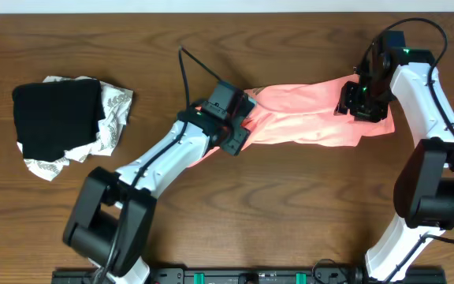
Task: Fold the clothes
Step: 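Stretch the t-shirt between both grippers, pulling left gripper leftward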
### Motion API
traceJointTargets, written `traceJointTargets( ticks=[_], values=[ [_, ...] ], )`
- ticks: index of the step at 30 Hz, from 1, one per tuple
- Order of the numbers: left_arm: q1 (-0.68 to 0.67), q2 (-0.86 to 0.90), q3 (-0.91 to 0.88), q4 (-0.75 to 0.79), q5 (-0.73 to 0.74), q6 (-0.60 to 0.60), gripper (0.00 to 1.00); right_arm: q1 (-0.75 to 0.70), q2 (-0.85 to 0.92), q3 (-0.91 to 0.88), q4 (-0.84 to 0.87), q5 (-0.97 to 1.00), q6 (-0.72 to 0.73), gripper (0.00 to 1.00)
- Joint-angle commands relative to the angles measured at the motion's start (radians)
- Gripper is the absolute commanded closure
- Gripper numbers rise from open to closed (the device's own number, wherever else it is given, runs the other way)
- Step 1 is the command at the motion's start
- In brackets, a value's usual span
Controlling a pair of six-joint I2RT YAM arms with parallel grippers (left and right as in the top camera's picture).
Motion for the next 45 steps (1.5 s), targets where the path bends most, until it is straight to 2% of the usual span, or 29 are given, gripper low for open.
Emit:
traceJointTargets(
  ticks=[1,5,14,20,31,39,41,43,45],
  values=[
    [0.0,0.053,0.011,0.005,-0.062,0.002,0.58,0.001,-0.004,0.0,-0.002,-0.011,-0.016,0.48],
    [0.0,0.047,0.013,0.029,-0.093,0.0,0.94,0.001,-0.004,0.0,-0.002,-0.011,-0.015,0.49],
    [0.005,-0.144,0.144,-0.041,-0.126,-0.086,0.94,0.001,-0.004,0.0,-0.008,0.011,-0.016,0.49],
    [0.039,-0.283,0.166,0.021,-0.325,-0.089,0.94,0.001,-0.004,0.0,-0.008,0.065,-0.015,0.48],
    [0.182,-0.215,0.165,0.027,-0.325,-0.092,0.94,0.0,-0.004,0.0,0.042,0.09,-0.014,0.46],
    [0.224,-0.192,0.165,0.016,-0.33,-0.101,0.94,-0.006,-0.003,0.0,0.137,0.09,-0.007,0.48],
    [0.225,-0.192,0.165,0.013,-0.33,-0.101,0.94,-0.006,-0.002,-0.002,0.159,0.09,-0.007,0.43],
    [0.225,-0.192,0.165,0.013,-0.33,-0.101,0.94,-0.007,0.0,-0.002,0.18,0.098,0.019,0.3],
    [0.225,-0.192,0.165,0.012,-0.33,-0.101,0.94,-0.013,0.004,-0.002,0.2,0.109,0.059,0.21]
  ],
)
